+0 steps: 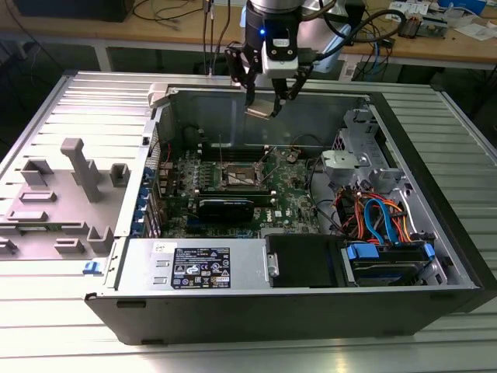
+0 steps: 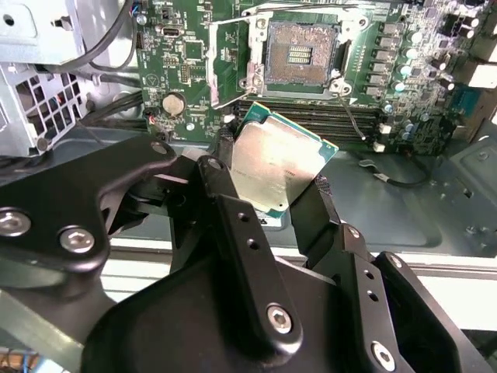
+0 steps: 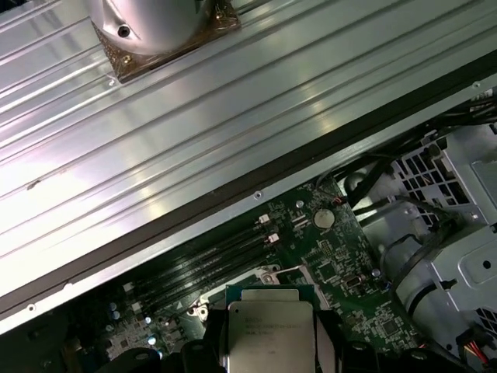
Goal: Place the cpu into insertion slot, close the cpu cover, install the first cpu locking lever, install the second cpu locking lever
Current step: 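Place the cpu into insertion slot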
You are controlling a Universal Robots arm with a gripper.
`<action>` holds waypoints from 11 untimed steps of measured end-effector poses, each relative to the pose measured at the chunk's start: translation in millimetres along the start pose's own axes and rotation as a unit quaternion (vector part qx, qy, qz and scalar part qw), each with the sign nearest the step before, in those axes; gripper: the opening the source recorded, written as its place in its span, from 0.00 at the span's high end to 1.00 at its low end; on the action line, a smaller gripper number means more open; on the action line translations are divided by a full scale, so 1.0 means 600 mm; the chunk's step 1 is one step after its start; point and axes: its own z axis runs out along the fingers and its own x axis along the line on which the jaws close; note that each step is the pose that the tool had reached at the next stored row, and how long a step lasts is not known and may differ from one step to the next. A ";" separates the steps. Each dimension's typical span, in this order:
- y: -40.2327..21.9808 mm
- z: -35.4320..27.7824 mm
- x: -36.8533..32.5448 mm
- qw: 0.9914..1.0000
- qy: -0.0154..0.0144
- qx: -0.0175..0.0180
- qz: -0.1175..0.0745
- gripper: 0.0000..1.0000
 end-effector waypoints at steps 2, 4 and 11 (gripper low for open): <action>0.000 0.000 0.000 1.000 -0.001 0.000 0.006 0.46; 0.000 0.000 0.000 1.000 -0.001 0.000 0.013 0.46; 0.000 0.000 0.000 1.000 -0.002 -0.001 0.027 0.46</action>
